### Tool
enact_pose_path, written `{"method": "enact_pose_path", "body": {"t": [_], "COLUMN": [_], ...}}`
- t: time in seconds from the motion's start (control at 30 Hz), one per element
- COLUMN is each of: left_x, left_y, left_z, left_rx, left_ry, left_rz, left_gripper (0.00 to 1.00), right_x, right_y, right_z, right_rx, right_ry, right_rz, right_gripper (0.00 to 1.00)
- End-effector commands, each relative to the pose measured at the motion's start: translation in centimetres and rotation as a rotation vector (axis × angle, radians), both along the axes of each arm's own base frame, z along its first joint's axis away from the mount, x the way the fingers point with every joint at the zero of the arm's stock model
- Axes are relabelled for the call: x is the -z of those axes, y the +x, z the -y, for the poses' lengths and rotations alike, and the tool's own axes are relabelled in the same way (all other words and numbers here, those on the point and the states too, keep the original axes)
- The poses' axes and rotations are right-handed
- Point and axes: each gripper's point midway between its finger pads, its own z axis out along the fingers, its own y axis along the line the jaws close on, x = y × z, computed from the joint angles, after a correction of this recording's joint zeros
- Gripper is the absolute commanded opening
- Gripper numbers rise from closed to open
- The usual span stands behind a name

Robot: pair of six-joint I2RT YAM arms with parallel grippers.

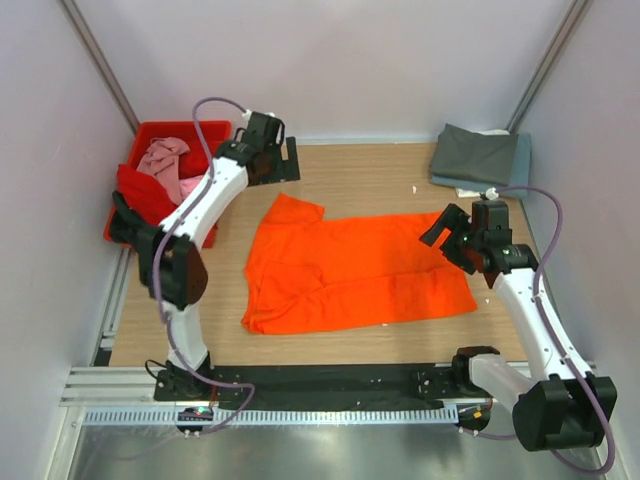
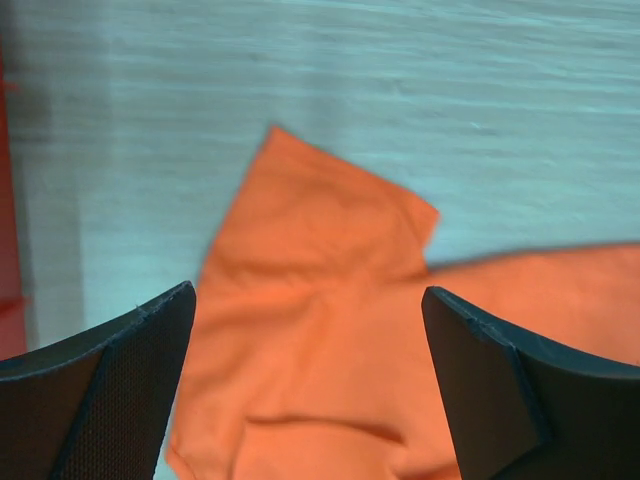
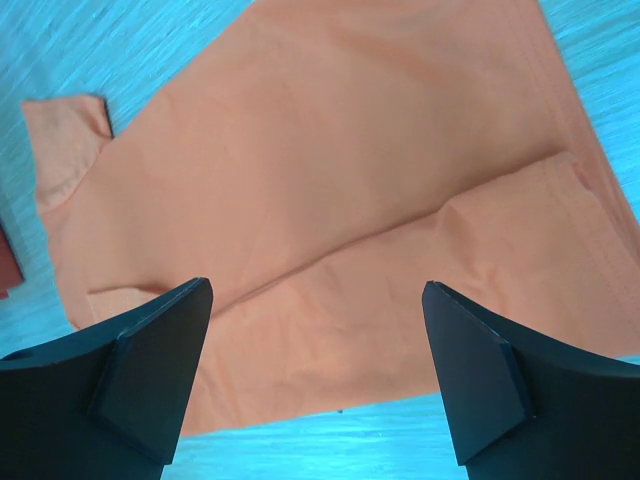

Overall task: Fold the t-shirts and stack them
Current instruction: Fold the tshirt

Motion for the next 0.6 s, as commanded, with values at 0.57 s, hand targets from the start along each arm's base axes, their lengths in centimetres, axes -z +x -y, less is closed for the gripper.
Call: {"method": "enact_pose_path", "body": {"t": [0.57], "left_x": [15.1], "left_y": [8.6], "left_z": [0.4], "left_rx": [0.222], "left_ry": [-0.11], "left_rz": [-0.247], "left_gripper": [0.61], "right_x": [-3.3], "right_y": [-2.2], "right_z": [-0.8], "right_rx": [-0.101], "right_ry": [-0.008], "right_rz": [0.082], "right_gripper": [0.92]}}
